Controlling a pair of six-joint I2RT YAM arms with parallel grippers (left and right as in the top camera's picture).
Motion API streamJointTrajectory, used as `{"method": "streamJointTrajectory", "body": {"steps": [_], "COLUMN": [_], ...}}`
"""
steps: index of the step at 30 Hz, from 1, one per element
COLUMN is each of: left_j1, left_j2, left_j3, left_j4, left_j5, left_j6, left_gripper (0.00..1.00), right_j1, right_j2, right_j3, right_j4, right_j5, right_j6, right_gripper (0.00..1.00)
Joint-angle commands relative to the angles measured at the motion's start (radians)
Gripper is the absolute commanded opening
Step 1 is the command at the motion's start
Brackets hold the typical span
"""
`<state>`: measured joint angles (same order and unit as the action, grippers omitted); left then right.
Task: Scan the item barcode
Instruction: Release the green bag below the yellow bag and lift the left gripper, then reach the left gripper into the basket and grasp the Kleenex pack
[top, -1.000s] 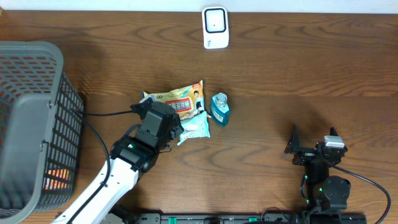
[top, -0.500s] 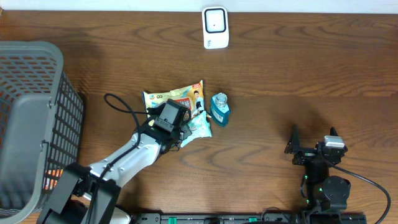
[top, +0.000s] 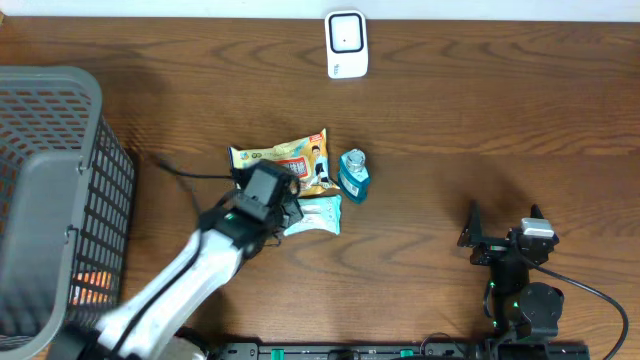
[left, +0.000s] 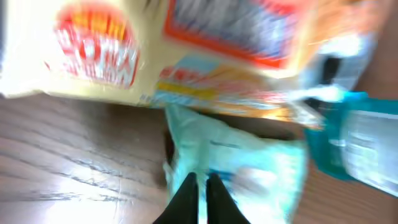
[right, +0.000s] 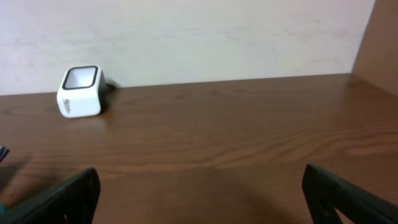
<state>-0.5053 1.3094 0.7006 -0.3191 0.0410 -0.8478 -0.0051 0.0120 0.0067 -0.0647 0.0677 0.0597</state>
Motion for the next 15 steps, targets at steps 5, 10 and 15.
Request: {"method": "streamJointTrajectory", "body": {"steps": [5, 10, 15], "left_j1": [0.1, 0.313, 0.605], "left_j2": [-0.303, -0.387, -0.352], "left_j3": [0.181, 0.31, 0.467], "left_j4": [-0.029, -0.078, -0.152], "left_j5": [-0.113, -0.14, -0.136], "left_j6": [0.227, 0.227, 0.225], "left_gripper": [0.97, 0.99, 0.98], "right_j1": [0.007, 0.007, 0.007], "right_j2": [-0.003, -0.003, -0.003], "right_j3": [-0.002, -0.002, -0.002], "right_j4": [-0.004, -0.004, -0.004], "right_j5": [0.001, 0.002, 0.001], "right_j6": [-0.008, -0.008, -0.008], "right_gripper": [0.99, 0.99, 0.99]}}
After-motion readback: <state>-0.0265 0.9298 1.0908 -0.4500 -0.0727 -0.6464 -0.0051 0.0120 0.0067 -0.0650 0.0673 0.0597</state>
